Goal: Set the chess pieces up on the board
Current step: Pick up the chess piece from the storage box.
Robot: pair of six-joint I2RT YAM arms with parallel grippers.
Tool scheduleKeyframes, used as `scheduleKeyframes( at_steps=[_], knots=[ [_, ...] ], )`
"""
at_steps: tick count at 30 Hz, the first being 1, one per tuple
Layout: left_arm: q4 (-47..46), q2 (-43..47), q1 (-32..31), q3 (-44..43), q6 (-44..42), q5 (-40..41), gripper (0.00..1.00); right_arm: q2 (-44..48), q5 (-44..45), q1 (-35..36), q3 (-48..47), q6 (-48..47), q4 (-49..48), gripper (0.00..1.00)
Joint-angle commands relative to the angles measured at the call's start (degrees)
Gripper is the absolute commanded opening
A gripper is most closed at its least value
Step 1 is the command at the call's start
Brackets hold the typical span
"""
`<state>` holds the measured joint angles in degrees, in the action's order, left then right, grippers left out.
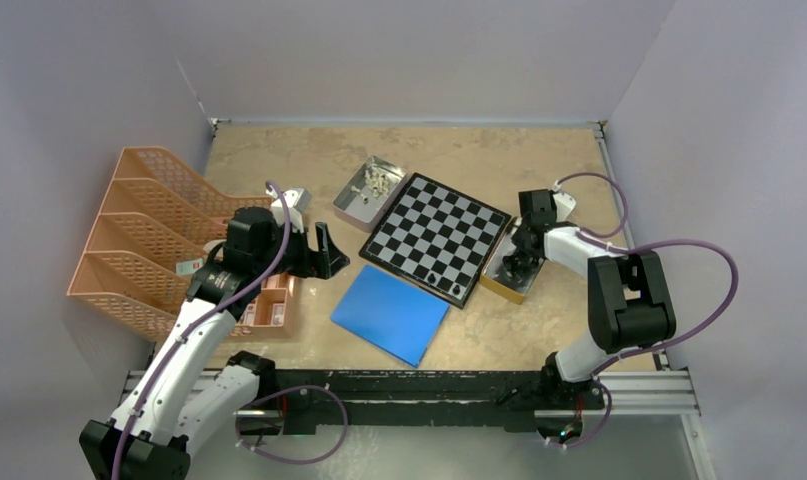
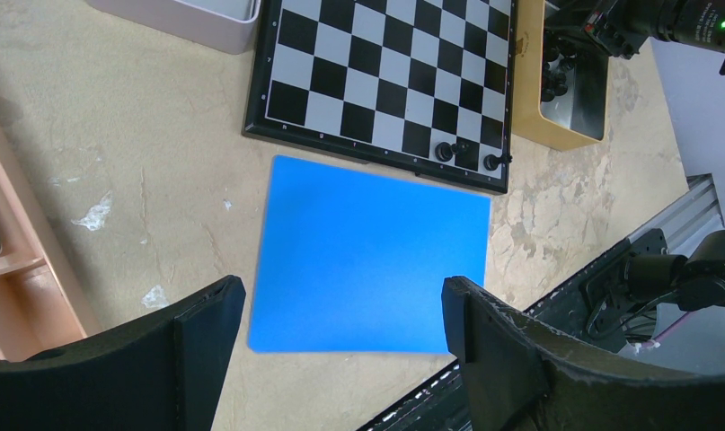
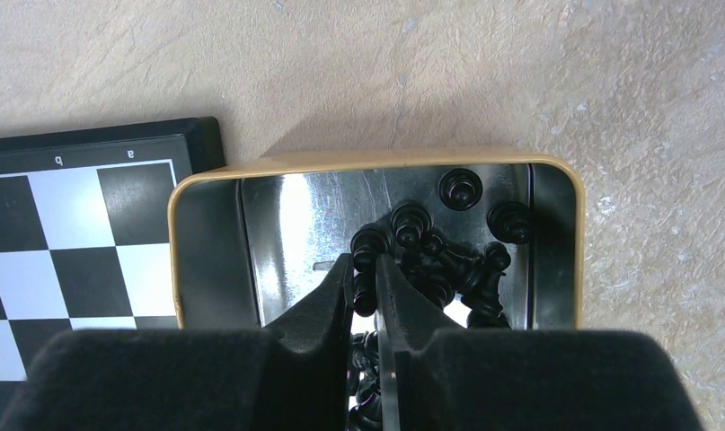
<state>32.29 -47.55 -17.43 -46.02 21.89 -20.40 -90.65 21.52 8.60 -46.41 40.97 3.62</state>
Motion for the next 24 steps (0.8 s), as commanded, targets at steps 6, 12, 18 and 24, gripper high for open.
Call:
scheduleKeyframes(
  at_steps=[6, 12, 18, 24],
  knots=[
    [-1.6, 0.6, -0.3, -0.4, -0.4, -0.7, 0.81, 3.2, -0.9, -0.1, -1.9, -1.5, 0.9, 0.11],
    [-1.6, 0.6, -0.3, -0.4, -0.4, -0.6, 0.81, 6.7, -1.3, 0.2, -3.0, -2.7, 3.4, 0.08],
    [-1.6, 0.4, -0.3, -0.3, -0.4, -0.6, 0.81, 10.4, -2.8, 2.3, -5.2, -4.5, 6.1, 0.07],
    [-1.6, 0.5, -0.3, -0.5, -0.4, -0.5, 0.81, 12.2, -3.0, 10.6, -9.6, -6.8, 10.2, 0.07]
  ],
)
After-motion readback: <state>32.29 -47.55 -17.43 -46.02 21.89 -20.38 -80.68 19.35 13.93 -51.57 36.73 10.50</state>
